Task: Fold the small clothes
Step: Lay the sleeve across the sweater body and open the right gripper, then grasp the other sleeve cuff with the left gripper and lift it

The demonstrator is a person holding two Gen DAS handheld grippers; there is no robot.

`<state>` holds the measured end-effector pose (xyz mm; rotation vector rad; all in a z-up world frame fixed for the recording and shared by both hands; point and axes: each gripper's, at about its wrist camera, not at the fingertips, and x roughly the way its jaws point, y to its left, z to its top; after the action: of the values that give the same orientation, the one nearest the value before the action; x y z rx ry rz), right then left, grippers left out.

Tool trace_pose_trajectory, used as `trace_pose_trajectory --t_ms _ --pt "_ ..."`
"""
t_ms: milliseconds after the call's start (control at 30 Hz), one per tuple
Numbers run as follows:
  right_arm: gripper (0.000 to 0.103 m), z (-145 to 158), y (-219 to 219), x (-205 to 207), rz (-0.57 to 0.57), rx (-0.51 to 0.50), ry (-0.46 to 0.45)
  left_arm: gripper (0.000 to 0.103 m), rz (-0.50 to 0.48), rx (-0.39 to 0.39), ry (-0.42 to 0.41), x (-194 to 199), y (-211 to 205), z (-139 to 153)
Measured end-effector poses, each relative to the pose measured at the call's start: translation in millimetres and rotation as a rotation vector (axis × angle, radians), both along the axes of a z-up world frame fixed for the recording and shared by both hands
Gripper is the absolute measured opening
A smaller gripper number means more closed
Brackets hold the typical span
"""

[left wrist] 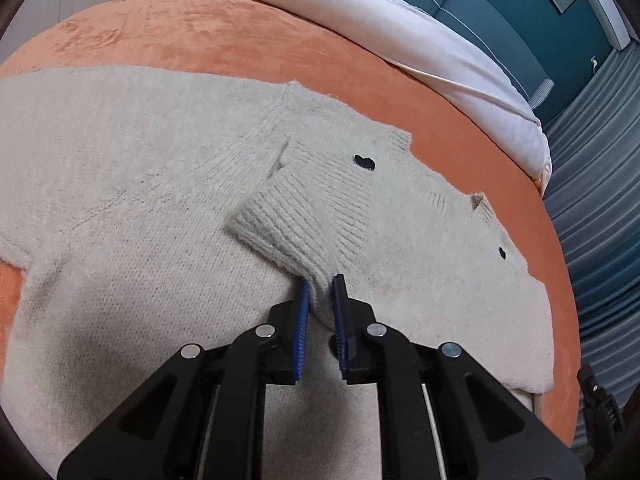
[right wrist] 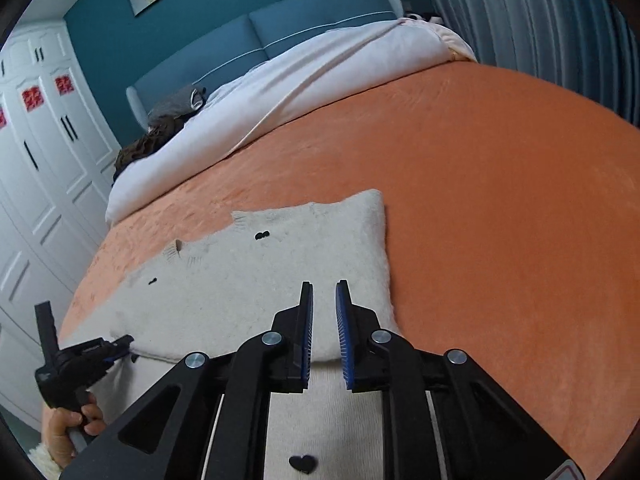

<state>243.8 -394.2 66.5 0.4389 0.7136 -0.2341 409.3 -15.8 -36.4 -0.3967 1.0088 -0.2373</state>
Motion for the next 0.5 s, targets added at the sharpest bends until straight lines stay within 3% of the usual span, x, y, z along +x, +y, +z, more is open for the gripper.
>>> trace_pose_trajectory --t_ms 67,100,133,200,267,300,367,433,500 --pt "0.014 -20.7 -3.9 15.3 0.013 -0.035 0.086 0.013 -0.001 0.009 -0.001 -1.3 -1.1 0.3" --pt "0.013 -44.6 -9.6 28.5 0.006 -0.018 0.183 0.013 0.0 0.007 0.001 -1.2 -0.4 0.2" --pt "0.002 -63.4 -11.1 33.0 0.003 0.005 0.235 0.013 0.0 -0.002 0.006 -0.5 1.3 0.5" --pt "0.004 -62.8 -6.6 25.3 -0.007 -0.009 0.202 0.014 0.007 -0.049 0.01 -1.8 9.4 3.5" --pt "0.015 -44.4 5.2 13.5 -0.004 -0.016 0.149 0.018 0.04 -0.133 -0.022 -9.6 34.1 14.7" --pt "0.015 -35.7 13.2 4.6 0.014 -0.016 0.114 0.023 0.067 -0.156 -0.04 -13.8 53.0 20.2" --pt "0.017 -27.5 31.0 -7.1 0.052 -0.03 0.095 0.051 0.161 -0.182 -0.067 -23.1 103.7 26.9" --pt "0.023 -28.3 48.9 -20.8 0.098 -0.013 0.097 0.057 0.289 -0.163 -0.06 -28.7 168.4 27.2" --pt "0.028 -34.6 68.2 -30.1 0.14 -0.018 0.11 0.057 0.427 -0.131 -0.035 -31.9 240.7 23.2"
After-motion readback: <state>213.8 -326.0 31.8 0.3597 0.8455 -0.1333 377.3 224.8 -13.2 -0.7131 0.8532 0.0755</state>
